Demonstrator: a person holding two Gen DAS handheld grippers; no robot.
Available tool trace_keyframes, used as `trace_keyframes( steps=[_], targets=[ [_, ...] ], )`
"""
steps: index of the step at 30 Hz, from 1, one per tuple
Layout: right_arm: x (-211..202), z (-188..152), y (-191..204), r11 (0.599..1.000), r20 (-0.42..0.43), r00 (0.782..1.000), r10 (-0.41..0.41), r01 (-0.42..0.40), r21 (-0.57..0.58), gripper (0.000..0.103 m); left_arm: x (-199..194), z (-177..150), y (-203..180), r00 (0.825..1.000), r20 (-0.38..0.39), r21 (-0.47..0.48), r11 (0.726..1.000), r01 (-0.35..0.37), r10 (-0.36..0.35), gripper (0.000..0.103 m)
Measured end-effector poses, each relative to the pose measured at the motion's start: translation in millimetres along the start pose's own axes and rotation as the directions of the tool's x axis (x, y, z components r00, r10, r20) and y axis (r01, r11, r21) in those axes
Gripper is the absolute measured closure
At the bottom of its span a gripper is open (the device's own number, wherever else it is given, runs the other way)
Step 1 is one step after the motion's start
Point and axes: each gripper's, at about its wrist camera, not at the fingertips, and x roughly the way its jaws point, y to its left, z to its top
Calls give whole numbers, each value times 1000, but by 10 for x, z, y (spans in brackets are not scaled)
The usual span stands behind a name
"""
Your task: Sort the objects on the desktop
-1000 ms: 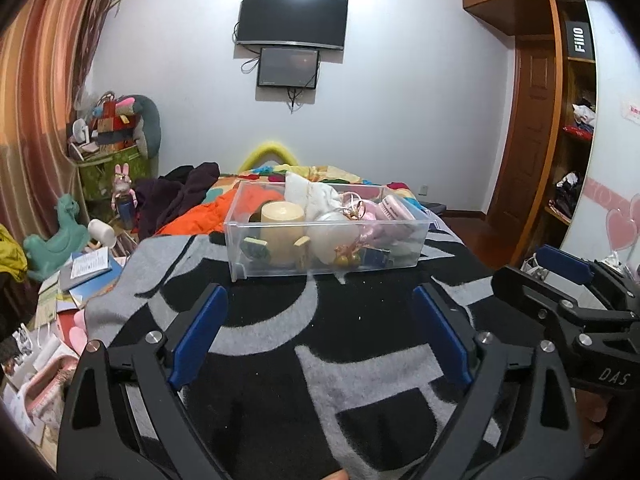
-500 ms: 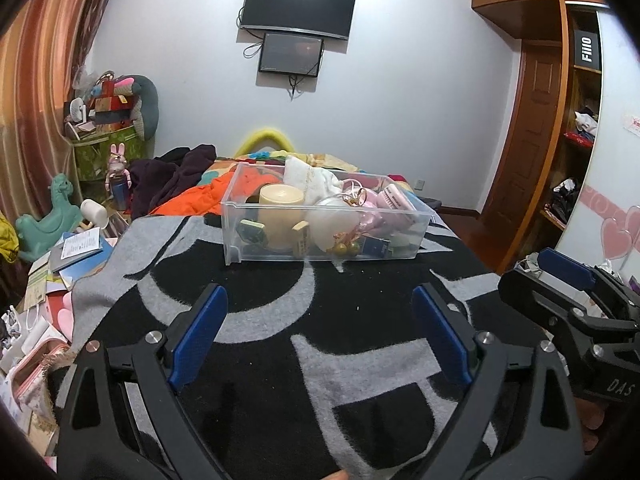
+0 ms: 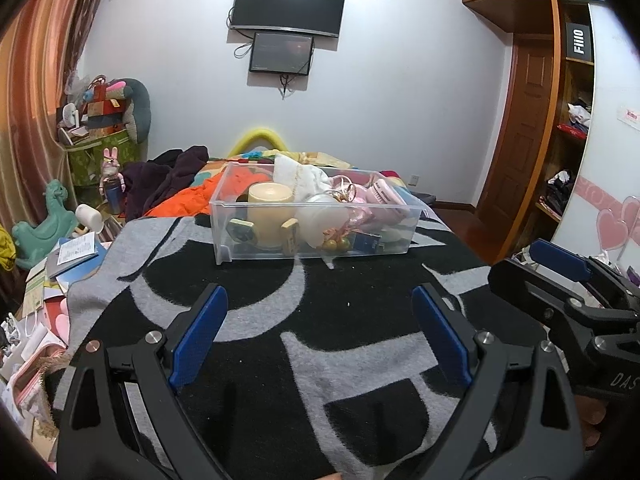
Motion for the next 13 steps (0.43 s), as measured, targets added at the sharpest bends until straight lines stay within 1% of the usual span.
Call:
trace_keyframes(
  steps=[7,10,13],
  targets=[
    [-16,8,-19,1000,3,1000,5,-5,11,14,-1,1,-18,1000,10,-14,1000,14,-14,8],
    [-23,14,-35,1000,7,1000,8,-8,15,14,-25,10,-38,1000,26,-6,1000,7,-6,8],
    [-26,12,-30,1000,7,1000,9,-9,17,13,-38,23,-51,1000,21,-1,1000,7,-7,8]
  ],
)
